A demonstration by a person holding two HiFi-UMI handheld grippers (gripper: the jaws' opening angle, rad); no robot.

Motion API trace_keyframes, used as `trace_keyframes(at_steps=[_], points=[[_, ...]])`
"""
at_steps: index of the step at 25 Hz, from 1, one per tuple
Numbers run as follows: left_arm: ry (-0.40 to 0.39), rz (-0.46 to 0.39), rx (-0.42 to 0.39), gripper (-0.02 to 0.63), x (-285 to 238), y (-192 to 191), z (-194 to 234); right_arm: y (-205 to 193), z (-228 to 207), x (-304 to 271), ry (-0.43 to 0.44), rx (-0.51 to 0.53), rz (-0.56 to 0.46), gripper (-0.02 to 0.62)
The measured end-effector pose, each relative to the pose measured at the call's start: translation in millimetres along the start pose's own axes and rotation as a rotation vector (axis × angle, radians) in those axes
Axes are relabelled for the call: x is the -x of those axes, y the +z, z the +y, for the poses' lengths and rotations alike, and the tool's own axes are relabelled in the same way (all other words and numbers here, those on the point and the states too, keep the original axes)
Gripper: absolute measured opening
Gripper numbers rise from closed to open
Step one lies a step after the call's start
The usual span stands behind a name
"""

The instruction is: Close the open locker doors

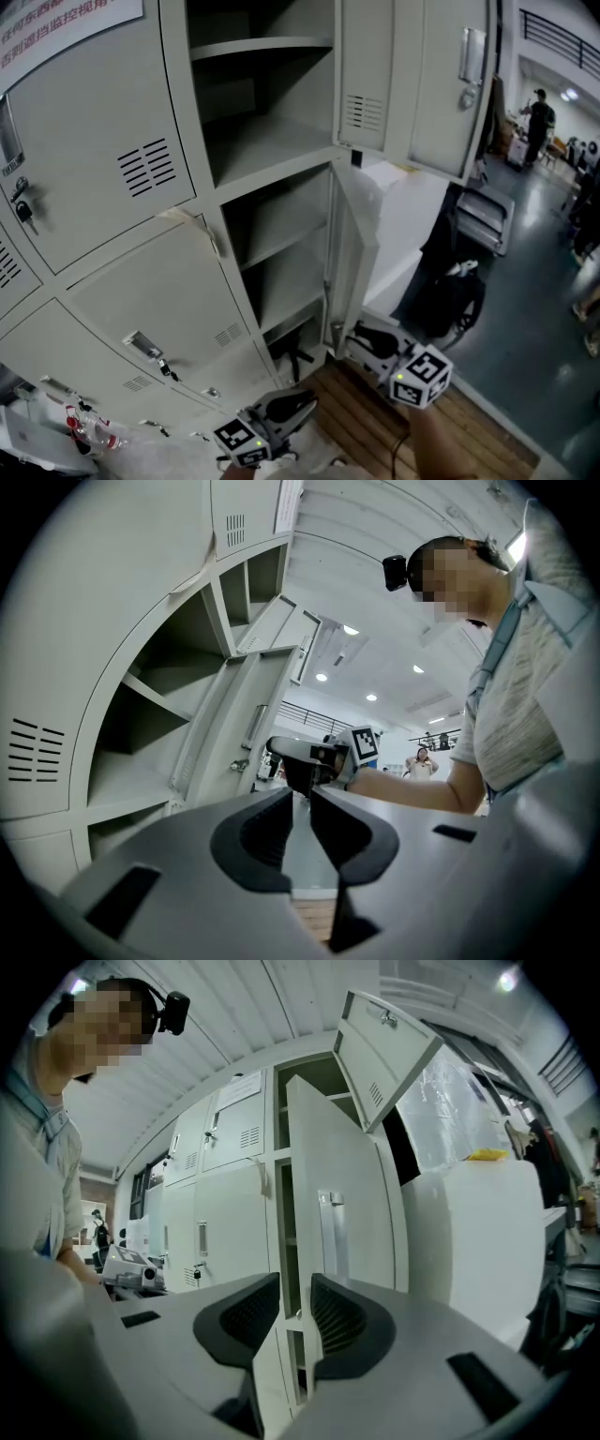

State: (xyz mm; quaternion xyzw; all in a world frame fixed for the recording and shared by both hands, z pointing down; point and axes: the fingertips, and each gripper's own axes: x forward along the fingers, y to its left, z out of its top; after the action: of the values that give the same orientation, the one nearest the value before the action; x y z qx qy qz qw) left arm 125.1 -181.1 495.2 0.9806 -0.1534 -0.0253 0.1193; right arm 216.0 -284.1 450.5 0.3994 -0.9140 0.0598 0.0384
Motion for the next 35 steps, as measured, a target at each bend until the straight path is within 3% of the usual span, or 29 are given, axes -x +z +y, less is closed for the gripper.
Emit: trace_keyframes(at_steps=[10, 24, 29, 35], points=[[0.043, -0.013, 0.017, 0.046, 23.5, 2.4, 15.4, 7.7, 39.6, -48.5, 0.108, -0.006, -0.001, 0.101], [0.083, -0.025, 0.002, 0.046, 54.0, 8.3, 41.6, 10.9, 61.4, -106.6, 0.155, -0.011, 0.012, 0.101], [0.093, -0.025, 0.015, 0.046, 62.0, 10.5, 48.3, 4.0, 56.5, -113.7, 0.132, -0.021, 0.037, 0.101], [0.095, -0.032, 0.014, 0.046, 66.9, 10.2, 56.2, 29.4, 39.1, -114.9, 0.046, 0.080, -0.001, 0.124]])
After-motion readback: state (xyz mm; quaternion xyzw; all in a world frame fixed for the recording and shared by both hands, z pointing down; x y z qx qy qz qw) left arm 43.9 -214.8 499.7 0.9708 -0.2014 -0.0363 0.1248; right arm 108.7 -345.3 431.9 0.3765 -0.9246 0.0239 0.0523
